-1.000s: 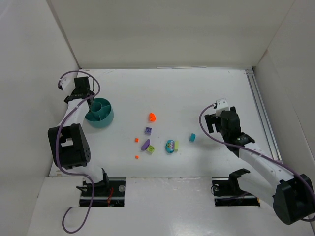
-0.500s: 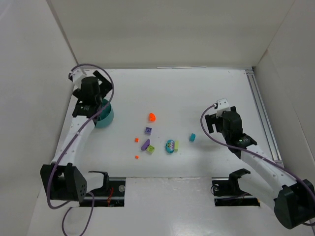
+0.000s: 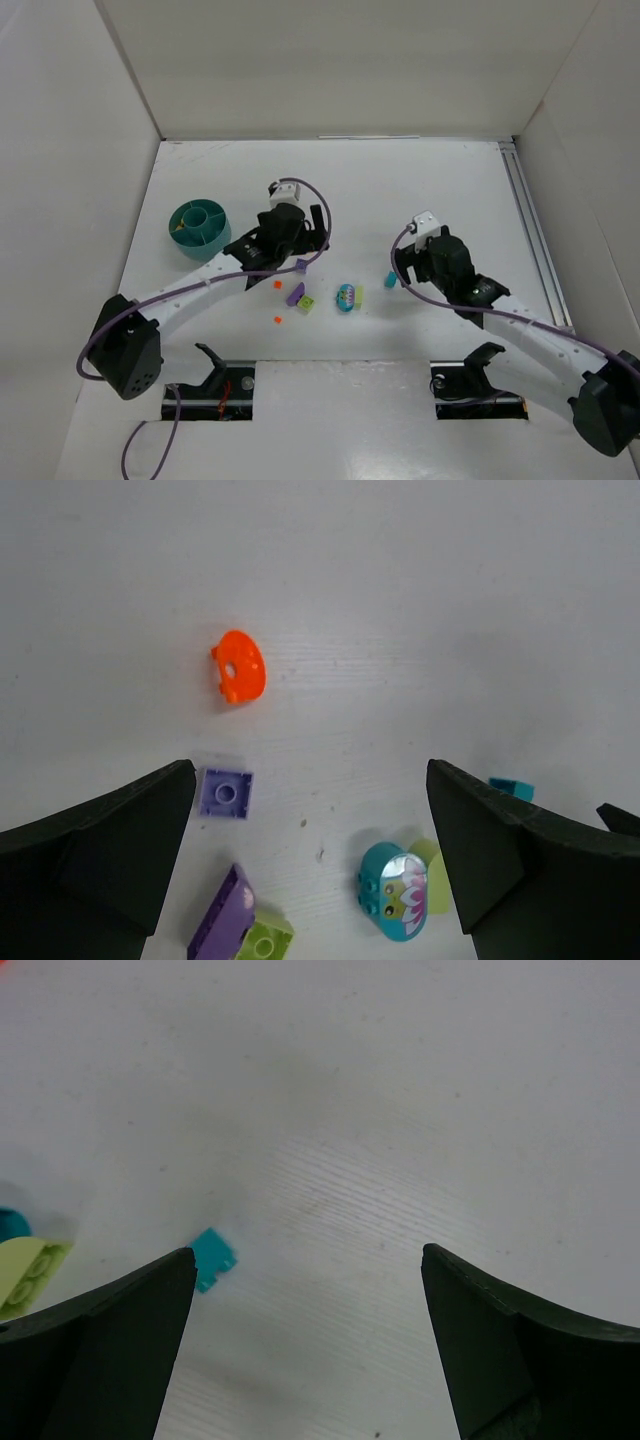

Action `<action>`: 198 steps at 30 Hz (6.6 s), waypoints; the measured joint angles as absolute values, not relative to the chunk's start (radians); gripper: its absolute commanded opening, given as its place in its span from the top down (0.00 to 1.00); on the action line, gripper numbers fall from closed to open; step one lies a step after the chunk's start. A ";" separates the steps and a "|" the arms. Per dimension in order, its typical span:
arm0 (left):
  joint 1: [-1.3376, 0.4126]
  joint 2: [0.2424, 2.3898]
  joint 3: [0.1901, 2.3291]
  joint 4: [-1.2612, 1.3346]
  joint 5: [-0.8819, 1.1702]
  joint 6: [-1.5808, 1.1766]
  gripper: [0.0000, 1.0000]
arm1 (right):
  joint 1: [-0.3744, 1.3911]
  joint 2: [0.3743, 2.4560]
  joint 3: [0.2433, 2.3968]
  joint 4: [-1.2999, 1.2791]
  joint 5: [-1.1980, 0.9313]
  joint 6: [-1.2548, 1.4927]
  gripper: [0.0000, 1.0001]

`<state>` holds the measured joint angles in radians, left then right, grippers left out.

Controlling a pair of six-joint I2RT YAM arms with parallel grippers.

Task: Sort the legos into containers by color

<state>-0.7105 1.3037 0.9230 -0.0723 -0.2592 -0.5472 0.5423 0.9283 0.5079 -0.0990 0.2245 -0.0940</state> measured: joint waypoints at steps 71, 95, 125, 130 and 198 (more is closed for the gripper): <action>-0.650 1.020 0.548 0.361 0.361 -0.628 0.01 | 0.801 1.160 0.549 0.436 -0.443 -0.432 0.81; -0.653 1.034 0.540 0.426 0.444 -0.653 0.83 | 0.801 1.177 0.579 0.469 -0.488 -0.467 0.73; -0.056 1.211 0.924 -0.081 -0.278 -0.617 0.88 | 0.672 1.048 0.620 0.207 -0.209 -0.453 0.00; -0.010 1.345 0.994 -0.142 -0.313 -0.597 0.88 | 0.560 1.008 0.605 0.135 -0.190 -0.436 0.00; -0.177 1.098 0.747 0.046 0.226 -0.423 0.00 | 0.800 1.469 0.656 -0.019 -0.287 -0.506 0.00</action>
